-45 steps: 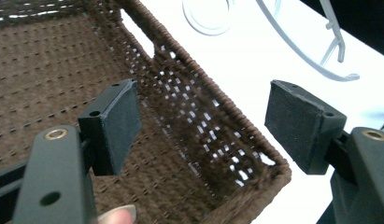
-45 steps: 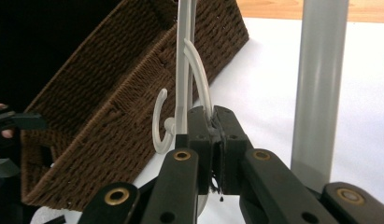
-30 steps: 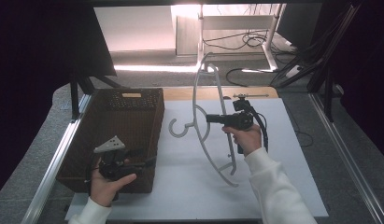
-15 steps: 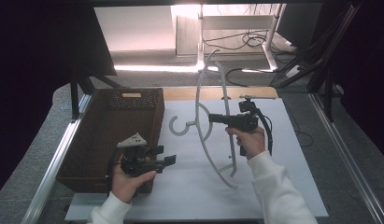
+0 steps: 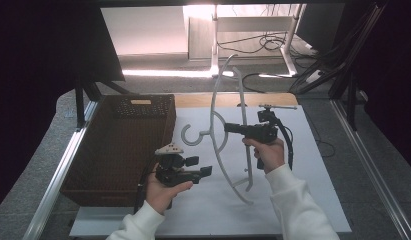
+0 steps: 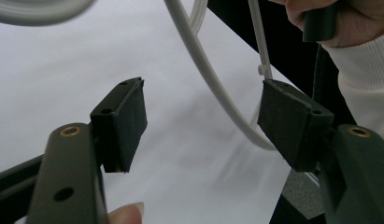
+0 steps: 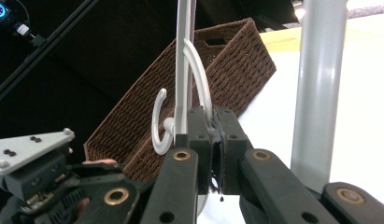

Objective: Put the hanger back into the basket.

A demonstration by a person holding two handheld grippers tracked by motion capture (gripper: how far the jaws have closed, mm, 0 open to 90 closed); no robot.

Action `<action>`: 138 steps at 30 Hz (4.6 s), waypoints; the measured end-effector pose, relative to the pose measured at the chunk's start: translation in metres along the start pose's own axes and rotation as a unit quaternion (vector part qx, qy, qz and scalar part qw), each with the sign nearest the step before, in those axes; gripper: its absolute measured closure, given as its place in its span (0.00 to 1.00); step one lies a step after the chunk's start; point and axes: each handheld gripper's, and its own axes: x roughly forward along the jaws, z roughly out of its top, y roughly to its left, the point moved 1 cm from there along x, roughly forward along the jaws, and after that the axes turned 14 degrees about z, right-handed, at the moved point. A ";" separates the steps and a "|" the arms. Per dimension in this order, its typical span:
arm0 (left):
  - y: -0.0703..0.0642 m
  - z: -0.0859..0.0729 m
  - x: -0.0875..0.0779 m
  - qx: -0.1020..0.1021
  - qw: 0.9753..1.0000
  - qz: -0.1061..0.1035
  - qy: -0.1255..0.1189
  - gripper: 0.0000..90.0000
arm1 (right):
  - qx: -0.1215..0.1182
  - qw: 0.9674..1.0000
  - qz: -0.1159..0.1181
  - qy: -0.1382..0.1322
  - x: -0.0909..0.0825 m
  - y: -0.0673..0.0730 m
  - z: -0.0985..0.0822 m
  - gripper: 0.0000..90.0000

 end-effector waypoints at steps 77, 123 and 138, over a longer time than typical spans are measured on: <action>0.040 0.017 -0.027 -0.108 0.991 -0.055 -0.060 0.89 | -0.100 0.994 -0.039 0.032 -0.079 0.015 -0.057 0.43; 0.094 0.041 -0.122 -0.078 0.992 0.017 -0.092 0.89 | -0.042 0.988 -0.121 0.087 -0.112 -0.024 -0.102 0.39; 0.121 0.041 -0.145 -0.086 0.991 0.046 -0.090 0.89 | -0.043 0.987 -0.121 0.092 -0.111 -0.024 -0.103 0.38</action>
